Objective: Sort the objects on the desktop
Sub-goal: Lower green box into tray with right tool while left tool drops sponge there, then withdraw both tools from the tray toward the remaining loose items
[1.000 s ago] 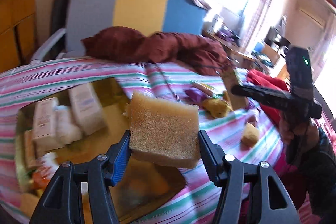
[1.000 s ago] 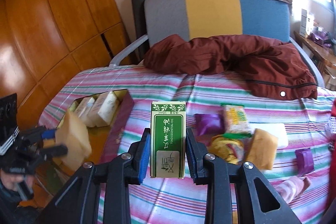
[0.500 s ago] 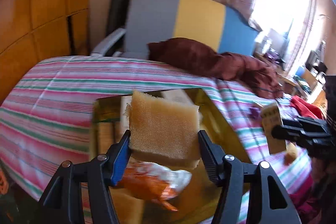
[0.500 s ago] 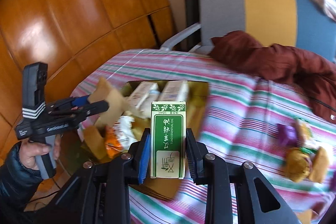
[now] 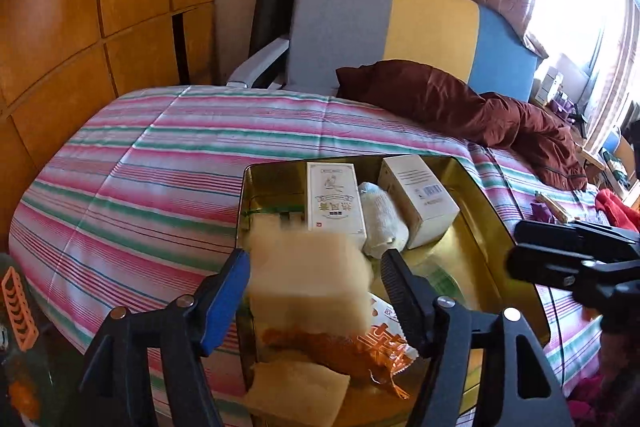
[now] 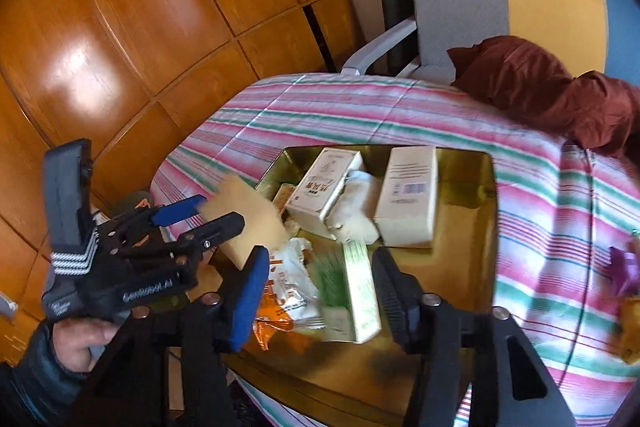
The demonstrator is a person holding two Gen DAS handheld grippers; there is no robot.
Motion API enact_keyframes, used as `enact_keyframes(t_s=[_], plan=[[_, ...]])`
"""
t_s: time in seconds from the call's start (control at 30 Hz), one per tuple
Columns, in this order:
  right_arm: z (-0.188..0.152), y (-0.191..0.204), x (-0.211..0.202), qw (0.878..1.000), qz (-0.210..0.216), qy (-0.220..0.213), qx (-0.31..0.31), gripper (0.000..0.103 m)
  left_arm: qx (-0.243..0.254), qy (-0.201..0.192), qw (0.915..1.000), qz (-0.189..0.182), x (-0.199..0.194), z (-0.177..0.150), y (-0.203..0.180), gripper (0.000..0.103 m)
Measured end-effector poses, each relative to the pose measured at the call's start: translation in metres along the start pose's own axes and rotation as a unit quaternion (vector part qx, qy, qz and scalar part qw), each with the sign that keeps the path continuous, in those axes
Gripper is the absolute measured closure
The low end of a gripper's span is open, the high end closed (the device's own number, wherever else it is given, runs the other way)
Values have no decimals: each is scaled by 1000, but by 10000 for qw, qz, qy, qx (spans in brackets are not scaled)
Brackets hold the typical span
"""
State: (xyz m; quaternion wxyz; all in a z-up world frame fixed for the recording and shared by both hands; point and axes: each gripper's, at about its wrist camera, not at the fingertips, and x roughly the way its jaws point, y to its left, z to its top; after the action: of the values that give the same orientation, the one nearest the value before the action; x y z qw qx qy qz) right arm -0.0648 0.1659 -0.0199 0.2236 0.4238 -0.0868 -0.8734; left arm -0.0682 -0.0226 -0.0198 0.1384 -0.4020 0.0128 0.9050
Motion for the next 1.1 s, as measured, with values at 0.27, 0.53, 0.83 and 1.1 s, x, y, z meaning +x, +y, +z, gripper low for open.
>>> enact_keyframes(t_s=[0.27, 0.53, 0.83, 1.1], plan=[[-14, 3, -2, 9999, 28, 76, 87, 45, 123, -363, 9993, 0, -28, 4, -14, 31], [-30, -11, -22, 9996, -131, -4, 270, 37, 274, -570, 9980, -89, -47, 7, -27, 30], [-42, -43, -56, 9972, -472, -183, 558, 32, 569, -513, 9967, -278, -51, 3, -55, 30], [-46, -75, -93, 9926, -909, -381, 708, 22, 889, -443, 9941, -446, -49, 1, -83, 30]])
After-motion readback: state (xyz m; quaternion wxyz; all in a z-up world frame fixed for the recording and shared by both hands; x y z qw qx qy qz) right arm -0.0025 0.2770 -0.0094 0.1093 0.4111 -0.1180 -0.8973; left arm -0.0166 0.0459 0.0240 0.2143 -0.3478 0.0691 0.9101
